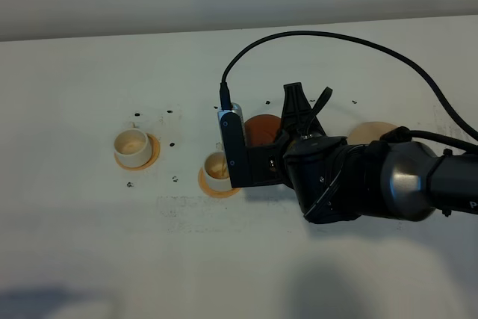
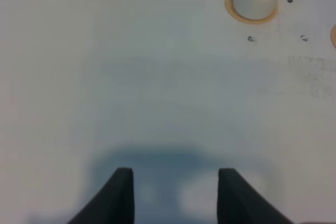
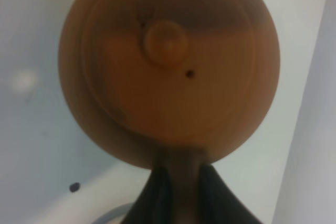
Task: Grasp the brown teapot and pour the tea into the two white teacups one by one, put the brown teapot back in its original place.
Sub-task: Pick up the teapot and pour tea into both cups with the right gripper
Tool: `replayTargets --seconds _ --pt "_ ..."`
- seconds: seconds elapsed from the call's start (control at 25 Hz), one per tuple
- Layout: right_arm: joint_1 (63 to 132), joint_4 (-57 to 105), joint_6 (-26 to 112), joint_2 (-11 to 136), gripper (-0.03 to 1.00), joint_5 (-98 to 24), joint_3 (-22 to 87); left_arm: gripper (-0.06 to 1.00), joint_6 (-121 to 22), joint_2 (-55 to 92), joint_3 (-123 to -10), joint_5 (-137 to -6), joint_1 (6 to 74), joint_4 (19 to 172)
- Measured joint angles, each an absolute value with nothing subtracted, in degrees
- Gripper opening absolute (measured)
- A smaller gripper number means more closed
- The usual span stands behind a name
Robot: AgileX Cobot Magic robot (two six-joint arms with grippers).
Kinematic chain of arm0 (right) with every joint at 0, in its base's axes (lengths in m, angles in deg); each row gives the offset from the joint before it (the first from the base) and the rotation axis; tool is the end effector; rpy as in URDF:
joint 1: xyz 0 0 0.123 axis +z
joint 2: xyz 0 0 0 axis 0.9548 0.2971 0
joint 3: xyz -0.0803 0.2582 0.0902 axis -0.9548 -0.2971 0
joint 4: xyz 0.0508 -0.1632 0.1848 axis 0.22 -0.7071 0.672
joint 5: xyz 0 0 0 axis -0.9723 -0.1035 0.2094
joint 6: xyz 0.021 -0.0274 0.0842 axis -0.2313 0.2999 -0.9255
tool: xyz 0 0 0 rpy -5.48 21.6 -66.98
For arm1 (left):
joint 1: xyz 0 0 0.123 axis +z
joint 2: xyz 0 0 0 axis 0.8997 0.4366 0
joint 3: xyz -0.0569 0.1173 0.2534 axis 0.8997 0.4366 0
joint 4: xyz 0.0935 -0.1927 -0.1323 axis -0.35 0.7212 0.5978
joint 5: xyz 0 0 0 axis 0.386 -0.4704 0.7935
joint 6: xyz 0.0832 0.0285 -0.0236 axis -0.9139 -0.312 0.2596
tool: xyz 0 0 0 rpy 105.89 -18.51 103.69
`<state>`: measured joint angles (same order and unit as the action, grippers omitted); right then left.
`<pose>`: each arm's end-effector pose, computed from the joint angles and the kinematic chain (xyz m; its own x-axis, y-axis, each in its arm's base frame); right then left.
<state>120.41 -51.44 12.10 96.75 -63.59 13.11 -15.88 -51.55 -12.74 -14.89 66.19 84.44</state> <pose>0.2829 0.2374 0.1677 0.0278 -0.9977 0.0612 -0.7015 -0.0630 -0.7098 0.0090 -0.0033 0.2644 -0.5446 -0.0363 -0.8379 -0.0121 0.9993 -0.0354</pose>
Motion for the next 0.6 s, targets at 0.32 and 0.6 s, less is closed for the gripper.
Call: replayTargets --seconds 0.32,0.6 --pt "120.41 -52.63 12.10 96.75 0.12 -64.18 13.11 0.38 -15.55 -51.55 -12.74 -14.89 66.19 84.44" --pt "120.41 -53.83 12.10 96.75 0.12 -64.48 13.11 0.38 -15.55 -51.55 -12.74 -14.89 66.19 84.44"
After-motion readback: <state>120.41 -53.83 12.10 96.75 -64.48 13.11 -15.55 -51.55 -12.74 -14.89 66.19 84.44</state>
